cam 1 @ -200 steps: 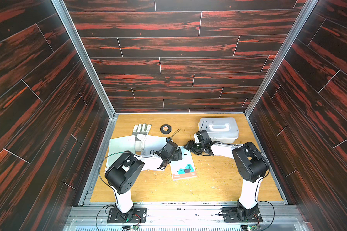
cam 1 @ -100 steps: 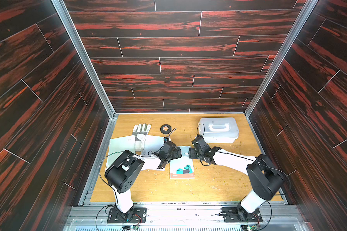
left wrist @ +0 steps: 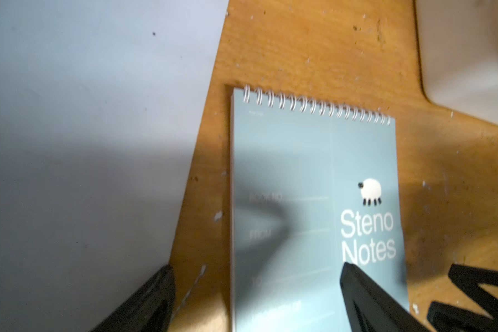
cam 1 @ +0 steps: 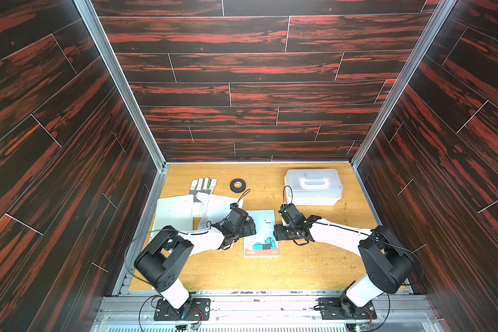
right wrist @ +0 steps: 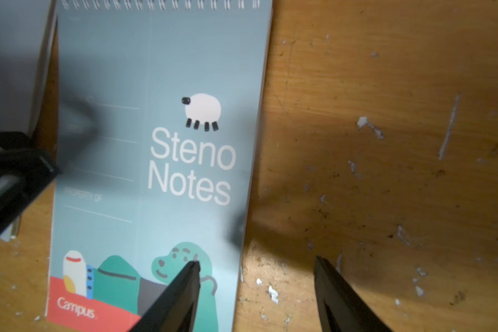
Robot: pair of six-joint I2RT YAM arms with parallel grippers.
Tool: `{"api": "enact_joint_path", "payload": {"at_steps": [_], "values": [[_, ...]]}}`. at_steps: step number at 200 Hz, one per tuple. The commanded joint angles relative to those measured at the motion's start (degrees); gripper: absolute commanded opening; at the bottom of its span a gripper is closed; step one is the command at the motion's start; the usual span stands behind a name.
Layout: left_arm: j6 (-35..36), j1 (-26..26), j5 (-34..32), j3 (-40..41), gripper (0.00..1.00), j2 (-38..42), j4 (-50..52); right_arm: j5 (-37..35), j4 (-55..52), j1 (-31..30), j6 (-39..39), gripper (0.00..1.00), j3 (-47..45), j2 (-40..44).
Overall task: Tear off pages from different notebooks
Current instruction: Move the notebook to the center of the board.
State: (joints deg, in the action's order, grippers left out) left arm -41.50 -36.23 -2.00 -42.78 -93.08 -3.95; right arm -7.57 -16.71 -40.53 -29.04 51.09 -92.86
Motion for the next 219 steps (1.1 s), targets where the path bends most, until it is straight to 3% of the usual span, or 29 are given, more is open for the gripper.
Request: {"api": "enact_joint_path", "payload": {"at_steps": [1, 40, 110, 140, 189, 219], "values": [[6.01, 0.01, 4.34, 0.51, 0.94, 2.74, 11.18, 2.97, -0.96, -0.07, 1.84, 0.66, -0.64, -0.27], [10.92, 0.02, 12.39, 0.65, 0.95, 2.02, 17.98, 9.22, 0.71, -0.05, 3.64, 0.66, -2.04, -0.91], [13.8, 0.02, 26.16, -0.38, 0.96, -4.05, 12.03, 19.36, 4.64, -0.06, 5.81, 0.64, -2.18, -5.56], [13.8, 0.24, 29.79, -3.46, 0.96, -8.7, 10.77, 19.45, 6.13, 0.14, 5.83, 0.63, 0.04, -6.94], [3.71, 1.95, 33.93, -7.66, 0.96, -13.48, -2.97, 26.29, 10.12, 1.16, 1.21, 0.63, 9.62, -12.28], [0.52, 2.13, 32.76, -8.12, 0.96, -15.29, -6.96, 19.21, 5.24, 1.15, 2.36, 0.62, 15.9, -14.93]]}}
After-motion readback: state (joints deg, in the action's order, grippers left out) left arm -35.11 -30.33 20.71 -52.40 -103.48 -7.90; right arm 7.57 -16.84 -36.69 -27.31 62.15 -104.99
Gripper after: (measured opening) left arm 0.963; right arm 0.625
